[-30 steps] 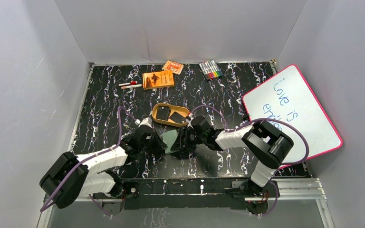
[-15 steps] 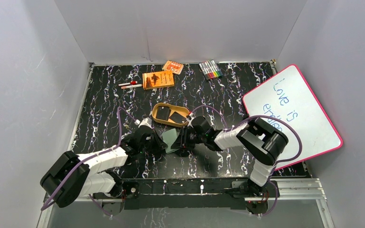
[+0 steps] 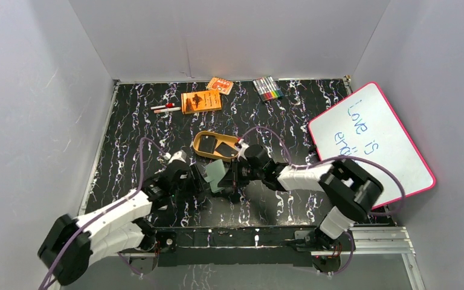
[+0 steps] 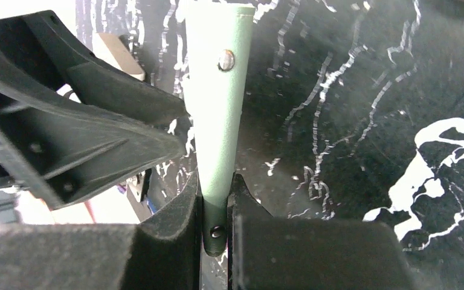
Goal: Put the credit cards into the card holder
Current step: Pick up the card holder from the center of the board.
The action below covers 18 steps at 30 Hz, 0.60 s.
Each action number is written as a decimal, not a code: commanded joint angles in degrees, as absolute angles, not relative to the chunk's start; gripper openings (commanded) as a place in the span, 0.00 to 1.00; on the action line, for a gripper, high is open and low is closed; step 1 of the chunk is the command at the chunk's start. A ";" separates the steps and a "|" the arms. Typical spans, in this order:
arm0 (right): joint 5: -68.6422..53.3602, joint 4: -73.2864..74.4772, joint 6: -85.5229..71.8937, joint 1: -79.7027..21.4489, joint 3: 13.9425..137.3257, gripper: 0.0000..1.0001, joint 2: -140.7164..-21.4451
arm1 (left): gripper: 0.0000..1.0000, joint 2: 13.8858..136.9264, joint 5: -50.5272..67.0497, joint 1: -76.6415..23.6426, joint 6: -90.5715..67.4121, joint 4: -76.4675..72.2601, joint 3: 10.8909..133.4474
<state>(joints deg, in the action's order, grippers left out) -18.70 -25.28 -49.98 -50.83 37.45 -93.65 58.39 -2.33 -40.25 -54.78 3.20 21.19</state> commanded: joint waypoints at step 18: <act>42.22 -1.81 22.15 -58.91 69.35 0.00 -76.02 | 0.91 45.17 -18.37 -40.17 -49.33 19.46 66.38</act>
<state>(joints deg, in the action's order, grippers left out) 22.24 11.25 -0.34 -57.80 69.52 -78.24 42.06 -17.39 -40.25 -51.09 24.53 64.58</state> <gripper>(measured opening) 0.186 0.905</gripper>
